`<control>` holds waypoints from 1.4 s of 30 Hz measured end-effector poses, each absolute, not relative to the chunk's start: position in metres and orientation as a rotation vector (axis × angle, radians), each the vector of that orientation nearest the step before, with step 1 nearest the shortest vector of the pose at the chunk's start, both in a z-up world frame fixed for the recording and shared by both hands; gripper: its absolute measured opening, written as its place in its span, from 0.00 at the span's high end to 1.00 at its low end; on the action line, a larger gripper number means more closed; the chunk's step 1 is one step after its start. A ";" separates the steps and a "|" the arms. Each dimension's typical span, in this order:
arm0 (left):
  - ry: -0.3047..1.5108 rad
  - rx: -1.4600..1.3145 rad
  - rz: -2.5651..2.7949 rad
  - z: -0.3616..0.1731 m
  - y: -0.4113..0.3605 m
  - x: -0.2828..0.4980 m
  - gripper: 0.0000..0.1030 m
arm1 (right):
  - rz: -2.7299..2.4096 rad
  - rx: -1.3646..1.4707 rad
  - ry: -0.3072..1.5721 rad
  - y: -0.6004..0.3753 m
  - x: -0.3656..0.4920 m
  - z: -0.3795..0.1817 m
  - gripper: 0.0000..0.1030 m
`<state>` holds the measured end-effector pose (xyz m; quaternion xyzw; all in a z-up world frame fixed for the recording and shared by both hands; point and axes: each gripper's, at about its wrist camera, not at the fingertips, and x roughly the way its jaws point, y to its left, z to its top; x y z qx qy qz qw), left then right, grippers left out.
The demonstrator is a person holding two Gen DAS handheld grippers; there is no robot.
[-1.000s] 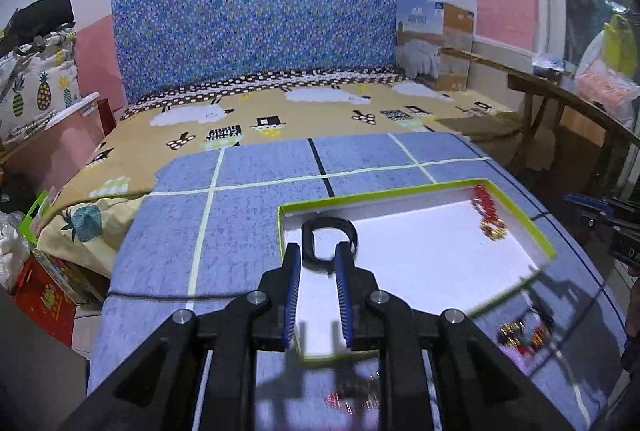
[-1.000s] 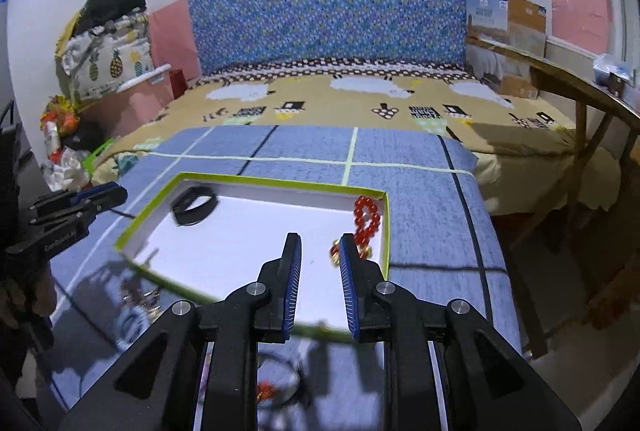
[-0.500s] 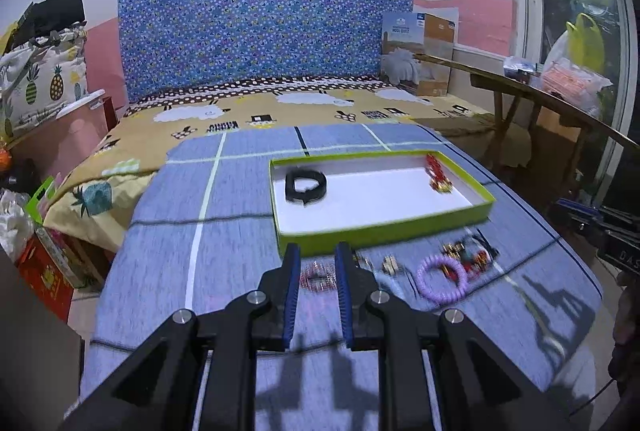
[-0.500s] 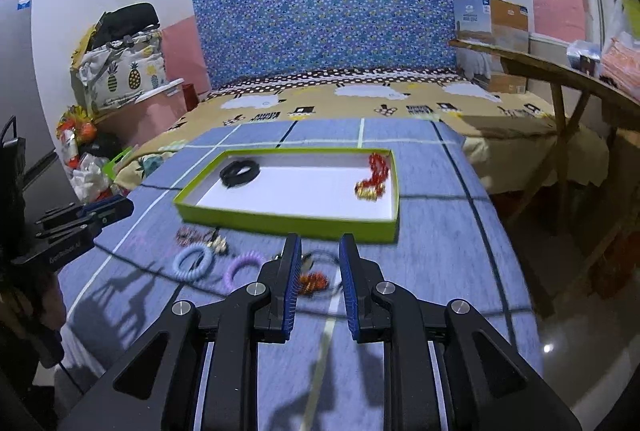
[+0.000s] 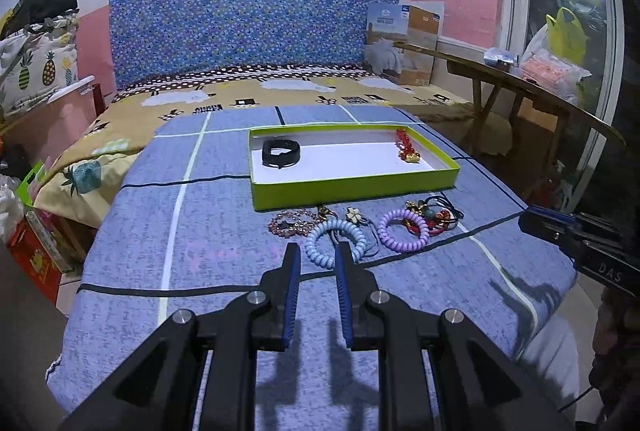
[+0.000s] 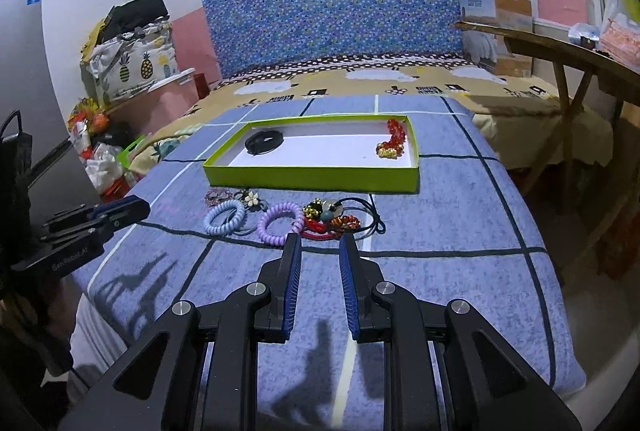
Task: Organize jewelry
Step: 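Lift both open grippers away from the tray toward the jewelry, then grasp the purple coil hair tie with the right gripper while the left gripper grasps the rhinestone hair clip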
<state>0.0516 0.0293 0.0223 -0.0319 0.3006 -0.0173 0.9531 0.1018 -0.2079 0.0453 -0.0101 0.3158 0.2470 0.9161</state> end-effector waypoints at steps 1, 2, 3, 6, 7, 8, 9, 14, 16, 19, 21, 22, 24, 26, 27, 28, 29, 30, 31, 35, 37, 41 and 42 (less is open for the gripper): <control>0.612 -0.066 -0.039 0.022 0.029 0.052 0.82 | 0.507 -0.020 0.650 -0.208 0.103 0.046 0.81; 0.612 -0.066 -0.040 0.022 0.028 0.052 0.82 | 0.506 -0.020 0.651 -0.208 0.103 0.045 0.81; 0.614 -0.067 -0.040 0.022 0.028 0.053 0.82 | 0.507 -0.020 0.652 -0.208 0.104 0.045 0.81; 0.625 -0.070 -0.043 0.019 0.027 0.056 0.82 | 0.515 -0.020 0.657 -0.205 0.107 0.044 0.81; 0.628 -0.067 -0.042 0.018 0.027 0.058 0.82 | 0.518 -0.019 0.661 -0.203 0.109 0.043 0.81; 0.630 -0.065 -0.043 0.017 0.027 0.059 0.82 | 0.522 -0.018 0.666 -0.202 0.111 0.042 0.81; 0.633 -0.063 -0.042 0.016 0.027 0.060 0.82 | 0.525 -0.018 0.668 -0.200 0.112 0.041 0.81; 0.642 -0.056 -0.036 0.013 0.030 0.070 0.82 | 0.544 -0.027 0.688 -0.188 0.120 0.037 0.81; 0.644 -0.054 -0.031 0.012 0.032 0.074 0.81 | 0.554 -0.033 0.699 -0.182 0.124 0.034 0.81; 0.651 -0.049 -0.023 0.010 0.035 0.083 0.78 | 0.566 -0.041 0.719 -0.172 0.132 0.028 0.81; 0.661 -0.050 -0.020 0.008 0.040 0.091 0.71 | 0.569 -0.042 0.739 -0.166 0.138 0.023 0.81; 0.665 -0.049 -0.018 0.007 0.042 0.095 0.68 | 0.571 -0.042 0.751 -0.163 0.141 0.021 0.81; 0.675 -0.046 -0.026 0.005 0.045 0.104 0.66 | 0.571 -0.040 0.775 -0.159 0.148 0.015 0.81; 0.696 -0.046 -0.022 0.000 0.048 0.114 0.65 | 0.571 -0.038 0.799 -0.155 0.154 0.010 0.81; 0.705 -0.043 -0.028 -0.002 0.050 0.119 0.65 | 0.571 -0.039 0.808 -0.154 0.156 0.009 0.81; 0.713 -0.041 -0.035 -0.004 0.052 0.124 0.65 | 0.570 -0.041 0.821 -0.152 0.159 0.006 0.81; 0.724 -0.042 -0.036 -0.007 0.054 0.129 0.65 | 0.572 -0.042 0.834 -0.150 0.162 0.003 0.81; 0.737 -0.046 -0.036 -0.009 0.056 0.134 0.65 | 0.572 -0.043 0.841 -0.149 0.164 0.001 0.81; 0.751 -0.053 -0.042 -0.011 0.058 0.139 0.65 | 0.569 -0.045 0.849 -0.148 0.166 0.000 0.81; 0.829 -0.118 -0.094 -0.017 0.065 0.154 0.64 | 0.563 -0.060 0.869 -0.142 0.170 -0.005 0.81; 0.839 -0.121 -0.101 -0.017 0.064 0.156 0.64 | 0.561 -0.064 0.875 -0.141 0.171 -0.006 0.81; 0.850 -0.106 -0.085 -0.018 0.062 0.163 0.64 | 0.558 -0.083 0.880 -0.138 0.174 -0.006 0.81; 0.856 -0.105 -0.084 -0.019 0.063 0.166 0.64 | 0.557 -0.089 0.882 -0.137 0.175 -0.006 0.81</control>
